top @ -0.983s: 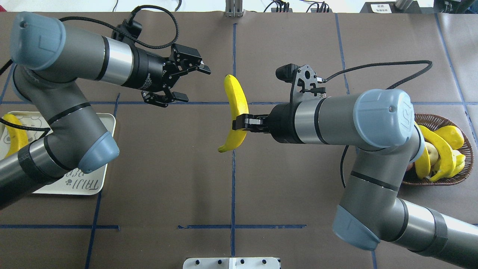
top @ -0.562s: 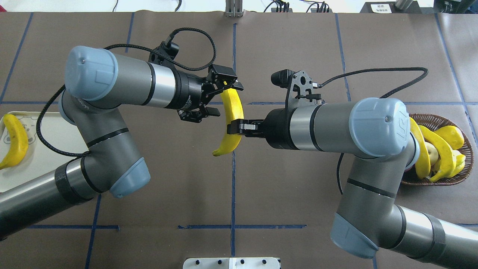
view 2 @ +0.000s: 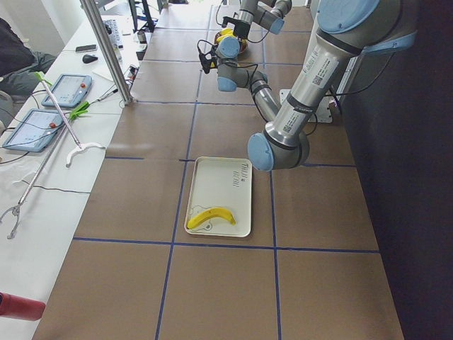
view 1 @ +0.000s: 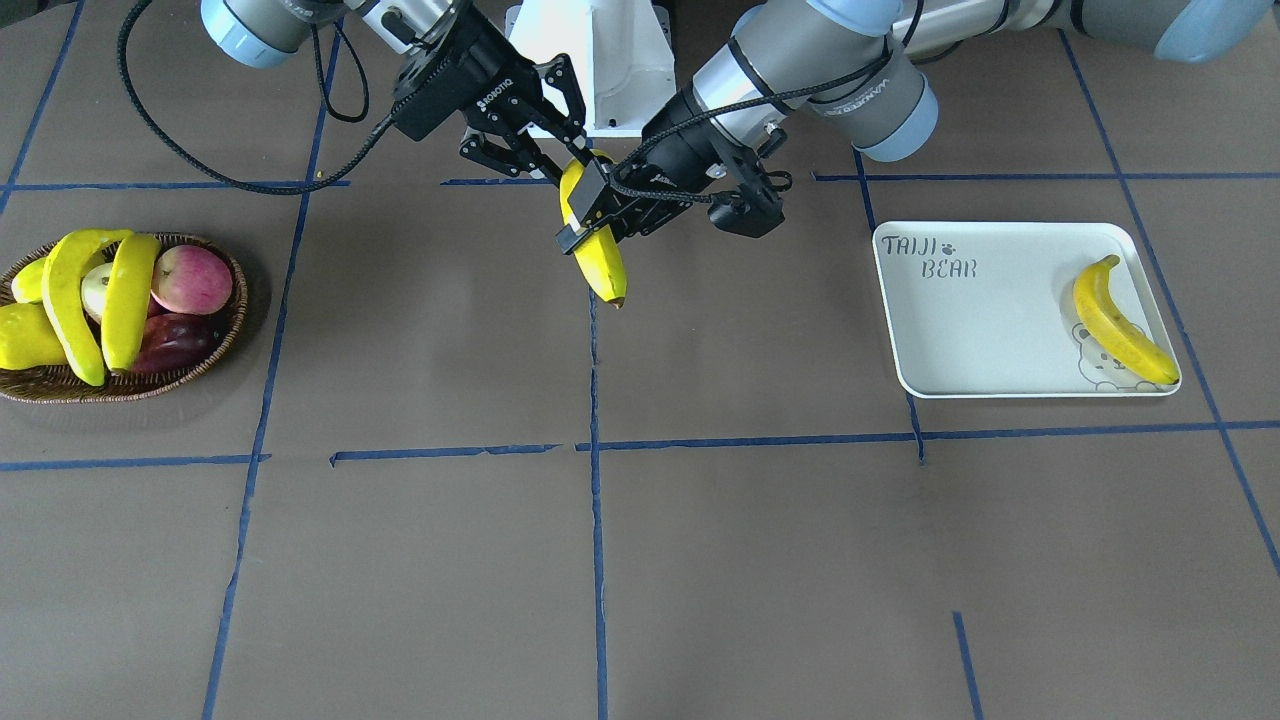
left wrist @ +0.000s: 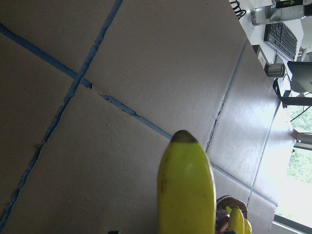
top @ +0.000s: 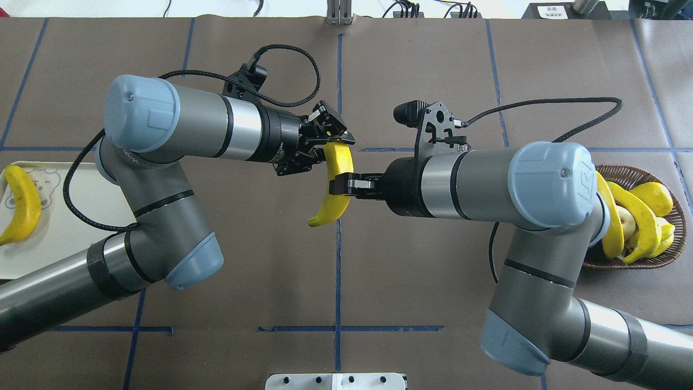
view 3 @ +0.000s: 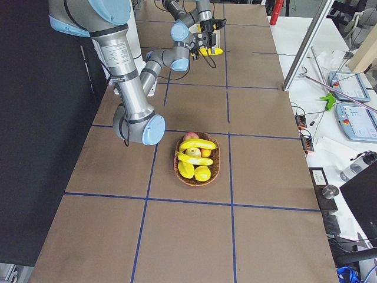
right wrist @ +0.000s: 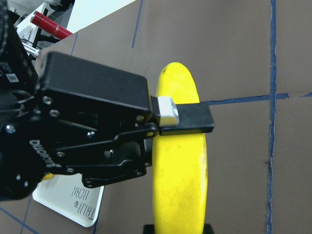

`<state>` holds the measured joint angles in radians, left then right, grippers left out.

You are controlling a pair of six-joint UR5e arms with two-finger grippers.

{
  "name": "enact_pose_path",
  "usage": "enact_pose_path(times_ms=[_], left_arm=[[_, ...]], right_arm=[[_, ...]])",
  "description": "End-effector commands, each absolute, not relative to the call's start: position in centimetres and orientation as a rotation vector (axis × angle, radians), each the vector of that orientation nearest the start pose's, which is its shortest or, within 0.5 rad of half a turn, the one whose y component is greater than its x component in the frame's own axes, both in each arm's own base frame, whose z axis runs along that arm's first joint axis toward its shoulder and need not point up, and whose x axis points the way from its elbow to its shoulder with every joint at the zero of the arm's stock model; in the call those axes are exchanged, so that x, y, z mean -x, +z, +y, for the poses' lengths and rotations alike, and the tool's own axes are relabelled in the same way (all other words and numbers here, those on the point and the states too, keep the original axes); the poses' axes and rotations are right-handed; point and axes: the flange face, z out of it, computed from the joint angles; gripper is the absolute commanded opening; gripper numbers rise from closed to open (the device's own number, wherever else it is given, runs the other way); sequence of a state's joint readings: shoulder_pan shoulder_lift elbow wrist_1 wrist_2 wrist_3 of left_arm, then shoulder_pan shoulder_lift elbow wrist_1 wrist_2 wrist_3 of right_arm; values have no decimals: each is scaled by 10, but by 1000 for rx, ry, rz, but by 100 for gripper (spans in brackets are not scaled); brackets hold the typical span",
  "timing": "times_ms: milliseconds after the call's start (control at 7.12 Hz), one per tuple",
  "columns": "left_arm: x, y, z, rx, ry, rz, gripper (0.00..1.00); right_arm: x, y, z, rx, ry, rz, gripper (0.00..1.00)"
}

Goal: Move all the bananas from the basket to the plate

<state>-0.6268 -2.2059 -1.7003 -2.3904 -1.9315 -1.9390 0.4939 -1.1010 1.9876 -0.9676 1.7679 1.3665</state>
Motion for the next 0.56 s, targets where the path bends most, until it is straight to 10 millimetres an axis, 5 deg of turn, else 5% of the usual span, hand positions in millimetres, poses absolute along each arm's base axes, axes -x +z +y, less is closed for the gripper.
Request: enact_pose_path(times_ms=[0, 421], left_arm=[[-446, 133, -451, 70, -495, 1609, 0], [-435, 138, -465, 55, -521, 1587, 0]], right_arm=[[424, 144, -358, -342, 110, -1458, 100], [419, 142, -356, -328, 112, -1465, 100]])
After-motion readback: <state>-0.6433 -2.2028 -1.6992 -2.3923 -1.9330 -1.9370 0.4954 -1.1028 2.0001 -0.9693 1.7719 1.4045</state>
